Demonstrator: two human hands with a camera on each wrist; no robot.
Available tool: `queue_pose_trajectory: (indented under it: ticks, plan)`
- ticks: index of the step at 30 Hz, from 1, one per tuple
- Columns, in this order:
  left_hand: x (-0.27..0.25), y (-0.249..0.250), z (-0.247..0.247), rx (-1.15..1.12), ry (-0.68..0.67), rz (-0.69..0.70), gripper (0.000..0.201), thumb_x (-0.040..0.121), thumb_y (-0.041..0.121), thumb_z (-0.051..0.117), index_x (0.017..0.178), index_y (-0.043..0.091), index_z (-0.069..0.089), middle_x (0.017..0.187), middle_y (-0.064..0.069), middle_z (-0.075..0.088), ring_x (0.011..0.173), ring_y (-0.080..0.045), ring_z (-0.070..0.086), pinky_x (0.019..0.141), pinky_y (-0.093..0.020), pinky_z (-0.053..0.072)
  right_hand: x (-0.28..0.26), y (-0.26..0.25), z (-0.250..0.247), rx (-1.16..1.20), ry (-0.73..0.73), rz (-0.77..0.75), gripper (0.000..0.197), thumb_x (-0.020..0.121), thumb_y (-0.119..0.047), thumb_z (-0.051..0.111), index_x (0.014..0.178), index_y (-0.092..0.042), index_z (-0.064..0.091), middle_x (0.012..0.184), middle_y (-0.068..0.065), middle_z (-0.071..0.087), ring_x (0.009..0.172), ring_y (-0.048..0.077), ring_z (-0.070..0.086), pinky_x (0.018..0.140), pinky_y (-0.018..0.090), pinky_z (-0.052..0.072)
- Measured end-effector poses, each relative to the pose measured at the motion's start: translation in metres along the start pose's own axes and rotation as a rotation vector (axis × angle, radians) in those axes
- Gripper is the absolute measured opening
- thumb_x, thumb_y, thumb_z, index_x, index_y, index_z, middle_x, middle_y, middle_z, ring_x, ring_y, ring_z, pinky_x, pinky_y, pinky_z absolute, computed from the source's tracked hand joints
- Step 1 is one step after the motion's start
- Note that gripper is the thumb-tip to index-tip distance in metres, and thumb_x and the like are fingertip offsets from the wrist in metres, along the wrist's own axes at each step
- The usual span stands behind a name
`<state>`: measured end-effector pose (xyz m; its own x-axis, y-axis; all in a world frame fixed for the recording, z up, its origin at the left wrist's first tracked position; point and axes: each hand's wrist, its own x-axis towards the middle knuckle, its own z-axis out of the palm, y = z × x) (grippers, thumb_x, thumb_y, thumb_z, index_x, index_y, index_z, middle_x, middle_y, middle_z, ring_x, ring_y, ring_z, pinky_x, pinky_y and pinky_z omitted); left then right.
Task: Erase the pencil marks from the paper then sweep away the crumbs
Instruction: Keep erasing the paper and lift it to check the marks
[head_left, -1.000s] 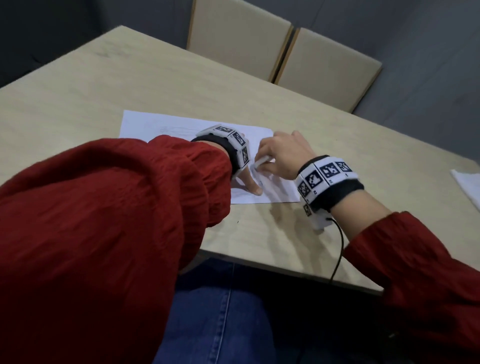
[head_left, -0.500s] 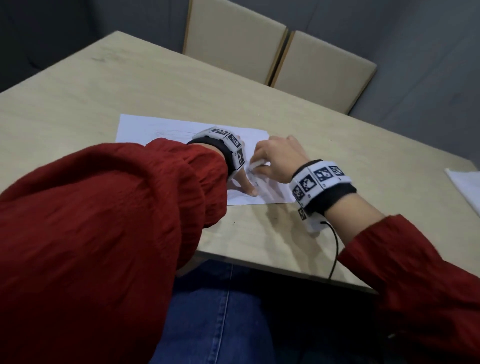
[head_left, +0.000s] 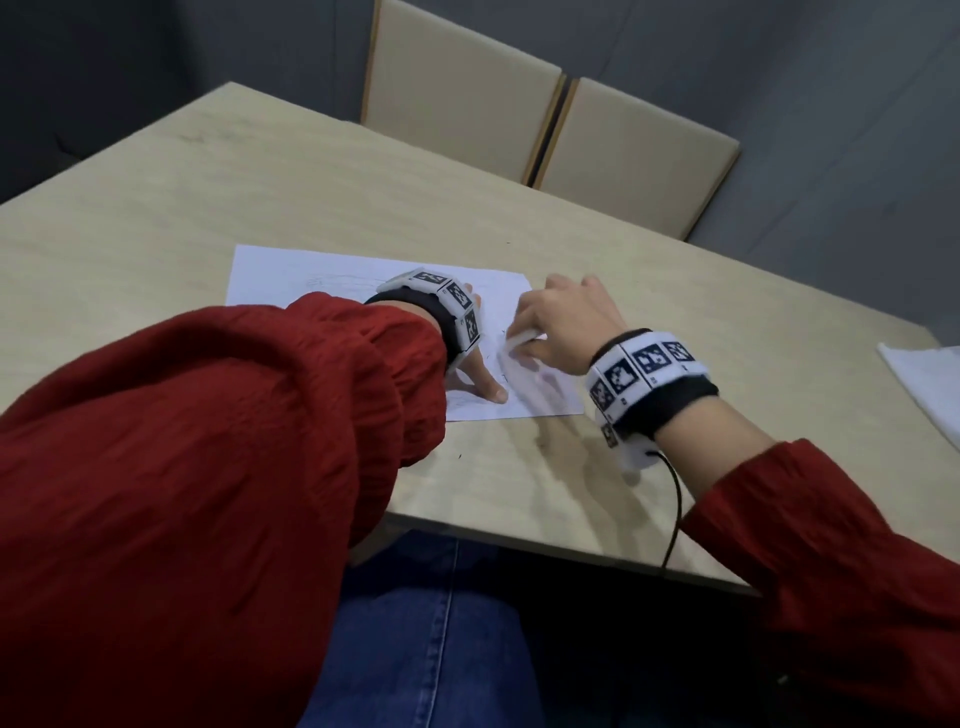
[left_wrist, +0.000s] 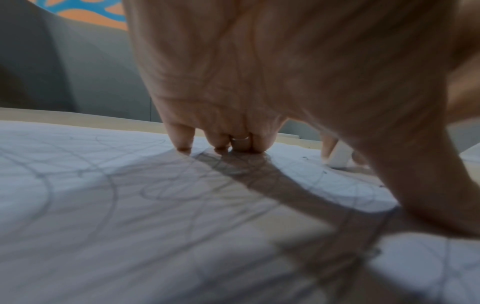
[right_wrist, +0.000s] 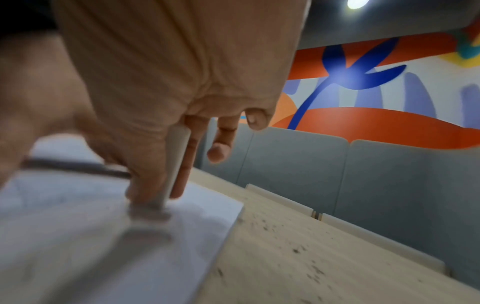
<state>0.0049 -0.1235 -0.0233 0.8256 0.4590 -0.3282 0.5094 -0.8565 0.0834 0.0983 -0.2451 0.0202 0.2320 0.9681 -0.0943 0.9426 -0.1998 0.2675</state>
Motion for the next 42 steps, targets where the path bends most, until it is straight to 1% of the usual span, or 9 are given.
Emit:
queue_pose_trajectory:
  ticks: [6,9,15,20,25,34,36,39,42]
  plan:
    - [-0.001,0.0,-0.002,-0.014,-0.018,-0.004,0.162,0.006,0.096,0.054,0.146,0.016,0.036,0.15,-0.006,0.038,0.134,-0.029,0.04,0.108,-0.048,0.038,-0.036,0.002,0.012,-0.02,-0.054,-0.017,0.021,0.079,-0.023,0.051,0.058,-0.024,0.046,0.084,-0.012,0.049,0.087,0.015,0.042,0.07,0.03,0.016]
    - [0.0,0.0,-0.003,-0.004,-0.024,0.001,0.149,0.021,0.093,0.061,0.146,0.017,0.036,0.152,-0.007,0.036,0.137,-0.03,0.038,0.109,-0.049,0.037,-0.058,0.014,0.013,-0.051,-0.13,-0.072,0.013,0.084,-0.033,0.055,0.078,-0.033,0.067,0.092,-0.015,0.054,0.09,0.013,0.044,0.071,0.031,0.02]
    - [0.001,0.001,-0.003,-0.012,-0.025,-0.023,0.161,0.01,0.093,0.054,0.148,0.015,0.025,0.153,-0.005,0.029,0.137,-0.03,0.033,0.108,-0.05,0.036,-0.013,0.009,0.005,0.036,-0.004,0.009,0.015,0.087,-0.034,0.059,0.095,-0.039,0.07,0.104,-0.019,0.062,0.094,0.013,0.043,0.075,0.033,0.022]
    - [0.002,0.001,-0.002,-0.024,-0.017,-0.026,0.144,0.035,0.089,0.068,0.148,0.011,0.026,0.153,-0.009,0.028,0.137,-0.031,0.034,0.109,-0.049,0.035,-0.03,0.005,0.013,-0.001,-0.039,0.008,0.015,0.083,-0.029,0.057,0.086,-0.027,0.071,0.093,-0.012,0.057,0.093,0.016,0.049,0.073,0.032,0.021]
    - [0.002,0.001,-0.004,-0.038,-0.029,-0.004,0.124,0.044,0.082,0.071,0.141,0.012,0.042,0.147,-0.008,0.041,0.133,-0.028,0.041,0.108,-0.044,0.037,-0.054,0.012,0.006,-0.073,-0.162,-0.046,0.008,0.084,-0.035,0.059,0.077,-0.032,0.062,0.095,-0.015,0.06,0.089,0.011,0.044,0.076,0.033,0.023]
    - [-0.003,0.002,-0.005,-0.059,-0.014,-0.024,0.126,0.048,0.082,0.072,0.146,0.012,0.038,0.151,-0.008,0.038,0.137,-0.027,0.038,0.111,-0.044,0.035,-0.033,0.001,0.016,0.083,-0.013,0.047,0.007,0.079,-0.029,0.058,0.08,-0.025,0.063,0.085,-0.011,0.057,0.09,0.019,0.056,0.072,0.029,0.02]
    - [-0.007,0.002,-0.006,-0.09,-0.026,-0.024,0.131,0.039,0.085,0.071,0.146,0.014,0.04,0.151,-0.007,0.039,0.137,-0.026,0.039,0.111,-0.044,0.036,-0.053,0.005,0.014,0.056,-0.062,-0.015,0.012,0.079,-0.032,0.059,0.082,-0.026,0.069,0.086,-0.01,0.056,0.086,0.018,0.056,0.071,0.029,0.021]
    - [-0.001,0.004,0.0,-0.033,-0.026,-0.034,0.165,-0.001,0.097,0.052,0.143,0.016,0.044,0.148,-0.007,0.044,0.135,-0.027,0.043,0.109,-0.047,0.038,-0.063,0.015,0.013,0.135,-0.167,-0.008,0.014,0.08,-0.04,0.063,0.088,-0.035,0.072,0.097,-0.013,0.064,0.089,0.015,0.057,0.075,0.031,0.031]
    - [0.007,0.003,0.0,-0.001,-0.047,-0.029,0.162,0.001,0.094,0.051,0.143,0.017,0.043,0.148,-0.008,0.043,0.134,-0.029,0.042,0.109,-0.047,0.038,-0.051,0.018,0.016,0.433,-0.099,0.069,0.019,0.082,-0.035,0.069,0.097,-0.024,0.073,0.097,-0.009,0.066,0.092,0.016,0.058,0.079,0.028,0.041]
